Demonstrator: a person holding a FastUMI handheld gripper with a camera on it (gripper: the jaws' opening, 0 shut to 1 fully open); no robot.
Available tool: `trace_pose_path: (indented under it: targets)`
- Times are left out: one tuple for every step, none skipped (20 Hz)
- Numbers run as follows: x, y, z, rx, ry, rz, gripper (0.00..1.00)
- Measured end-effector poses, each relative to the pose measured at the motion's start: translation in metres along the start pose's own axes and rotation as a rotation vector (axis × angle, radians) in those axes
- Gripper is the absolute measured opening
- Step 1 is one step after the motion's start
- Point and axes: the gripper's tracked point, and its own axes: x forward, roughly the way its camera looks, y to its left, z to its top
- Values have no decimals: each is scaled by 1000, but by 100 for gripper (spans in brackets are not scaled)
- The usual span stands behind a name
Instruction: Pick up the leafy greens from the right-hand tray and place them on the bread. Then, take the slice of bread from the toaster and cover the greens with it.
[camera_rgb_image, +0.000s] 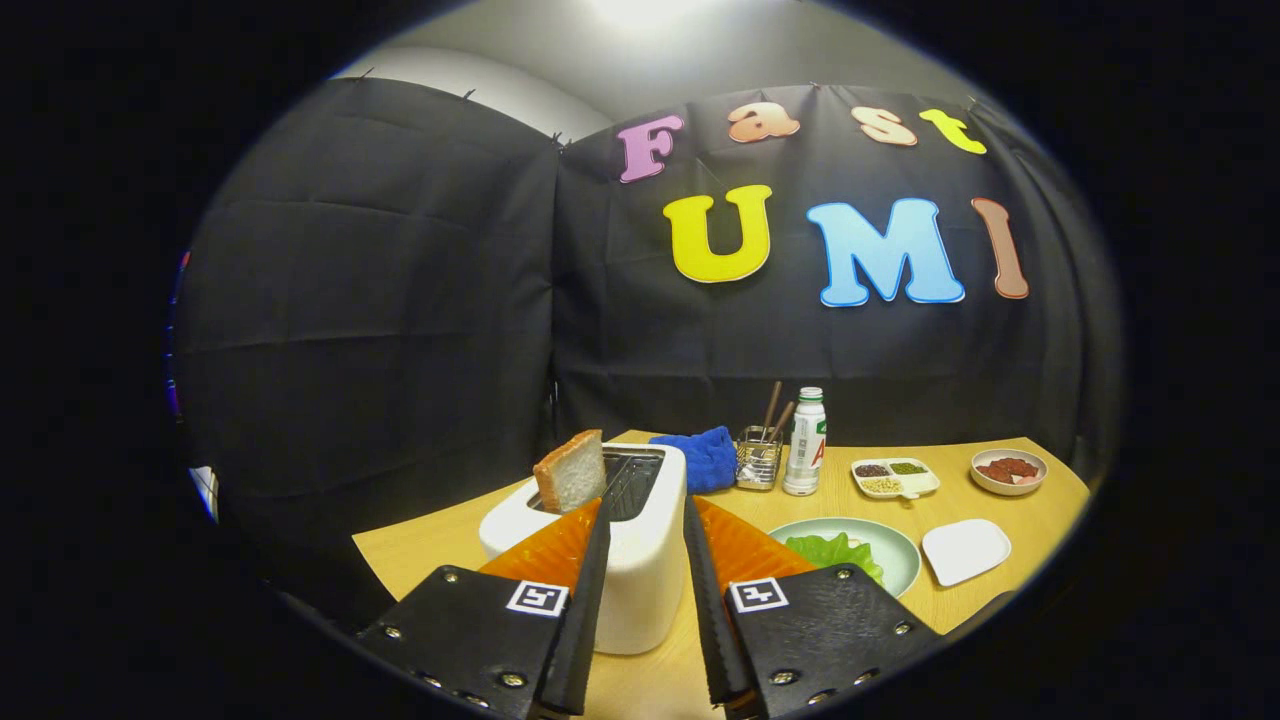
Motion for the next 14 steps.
trace_pose_path:
  targets:
    - [3,9,0,15,2,26,45]
    - [8,20,-1,30,12,53,45]
    - [10,27,-3,39,23,65,45]
    - [11,31,-1,37,27,68,45]
    - [14,36,1,26,24,65,45]
    - [17,40,0,13,22,62,44]
    - [22,47,0,1,21,66,44]
    - [26,55,-2,-12,19,78,45]
    - [31,60,-1,-27,20,76,45]
    - [34,62,-3,-41,21,67,44]
    - [38,64,-2,-50,17,54,44]
    - [41,64,-1,-57,12,34,45]
    - [46,63,-1,-65,8,17,44]
    - [52,62,-1,-66,7,0,44]
